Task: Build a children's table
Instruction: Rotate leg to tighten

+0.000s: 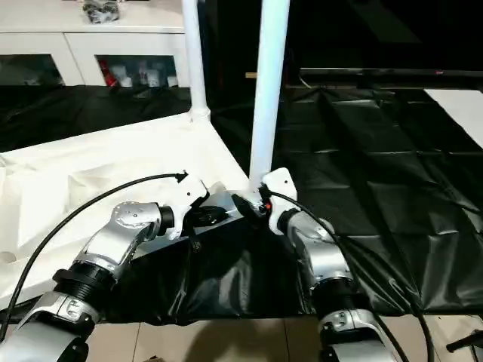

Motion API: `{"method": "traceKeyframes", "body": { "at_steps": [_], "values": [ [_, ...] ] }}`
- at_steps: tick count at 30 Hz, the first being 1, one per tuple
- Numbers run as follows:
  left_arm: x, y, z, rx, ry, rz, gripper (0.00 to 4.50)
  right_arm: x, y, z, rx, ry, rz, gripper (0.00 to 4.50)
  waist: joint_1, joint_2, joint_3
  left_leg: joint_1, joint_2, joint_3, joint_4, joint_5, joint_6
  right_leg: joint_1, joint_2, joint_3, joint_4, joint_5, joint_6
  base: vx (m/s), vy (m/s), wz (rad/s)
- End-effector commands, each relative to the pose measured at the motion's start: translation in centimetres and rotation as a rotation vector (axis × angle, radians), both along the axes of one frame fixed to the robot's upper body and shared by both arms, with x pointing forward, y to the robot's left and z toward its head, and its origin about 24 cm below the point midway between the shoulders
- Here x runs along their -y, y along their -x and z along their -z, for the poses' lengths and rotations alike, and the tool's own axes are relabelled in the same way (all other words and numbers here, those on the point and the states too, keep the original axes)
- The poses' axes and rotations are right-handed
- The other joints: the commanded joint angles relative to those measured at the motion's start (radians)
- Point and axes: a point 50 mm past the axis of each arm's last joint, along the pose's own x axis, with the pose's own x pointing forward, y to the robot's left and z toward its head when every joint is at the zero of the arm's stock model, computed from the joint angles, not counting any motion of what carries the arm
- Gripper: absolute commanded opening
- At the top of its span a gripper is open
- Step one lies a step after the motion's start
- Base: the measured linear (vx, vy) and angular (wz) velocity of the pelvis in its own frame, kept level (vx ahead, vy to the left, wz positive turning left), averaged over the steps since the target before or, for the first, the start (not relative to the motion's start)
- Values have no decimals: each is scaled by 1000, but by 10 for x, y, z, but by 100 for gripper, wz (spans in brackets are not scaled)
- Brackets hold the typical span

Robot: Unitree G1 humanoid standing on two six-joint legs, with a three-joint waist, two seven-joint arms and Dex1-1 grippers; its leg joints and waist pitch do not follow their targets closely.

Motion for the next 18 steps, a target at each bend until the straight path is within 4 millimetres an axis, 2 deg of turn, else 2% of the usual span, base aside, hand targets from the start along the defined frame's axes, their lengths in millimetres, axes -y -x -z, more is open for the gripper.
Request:
{"method": "traceKeyframes", "body": {
  "at_steps": [1, 2, 4, 5, 8, 12, 16, 17, 18],
  "values": [
    [7, -7, -9, 25, -17, -9, 65, -25, 11, 9, -47, -13, -136, 392, 0, -6, -49, 1, 26, -21, -70, -337, 28, 36, -54, 37, -83, -407, -136, 0, 0, 0],
    [5, -6, -6, 10, -49, 0, 65, -22, 10, 7, -40, -14, -124, 392, -5, -4, -50, -11, 26, -26, -74, -308, 25, 46, -54, 35, -77, -378, -135, 0, 0, 0],
    [3, -5, -5, -4, -62, 2, 83, -21, 9, 7, -38, -14, -121, 392, -7, -6, -52, -3, 25, -21, -68, -300, 31, 38, -53, 36, -79, -361, -145, 0, 0, 0],
    [2, -4, -3, -24, -77, 12, 83, -20, 8, 6, -35, -12, -118, 392, -7, -3, -52, -1, 25, -19, -65, -288, 36, 38, -54, 38, -77, -333, -165, 0, 0, 0],
    [1, -3, -2, -35, -91, 22, 83, -18, 7, 5, -32, -10, -115, 392, -9, -1, -50, 0, 26, -18, -66, -288, 40, 40, -52, 37, -75, -315, -184, 0, 0, 0],
    [-3, -3, -4, -40, -102, 24, 83, -14, 6, 4, -24, -7, -113, 392, -13, 0, -50, 1, 27, -18, -67, -302, 34, 41, -51, 37, -73, -312, -189, 0, 0, 0],
    [-14, -5, -13, -22, -112, 17, 83, -7, 3, 0, -8, -4, -103, 392, -14, 0, -53, -3, 27, -19, -65, -274, 40, 45, -51, 37, -67, -273, -201, 0, 0, 0],
    [-15, -5, -14, -22, -113, 17, 110, -6, 3, -1, -6, -3, -100, 392, -14, -1, -54, -1, 27, -17, -63, -262, 42, 45, -51, 37, -65, -252, -207, 0, 0, 0],
    [-18, -4, -17, -24, -111, 23, 116, -3, 2, -2, -3, -4, -97, 392, -14, -1, -56, 1, 26, -15, -61, -248, 47, 44, -49, 38, -63, -229, -216, 0, 0, 0]
  ]
}}
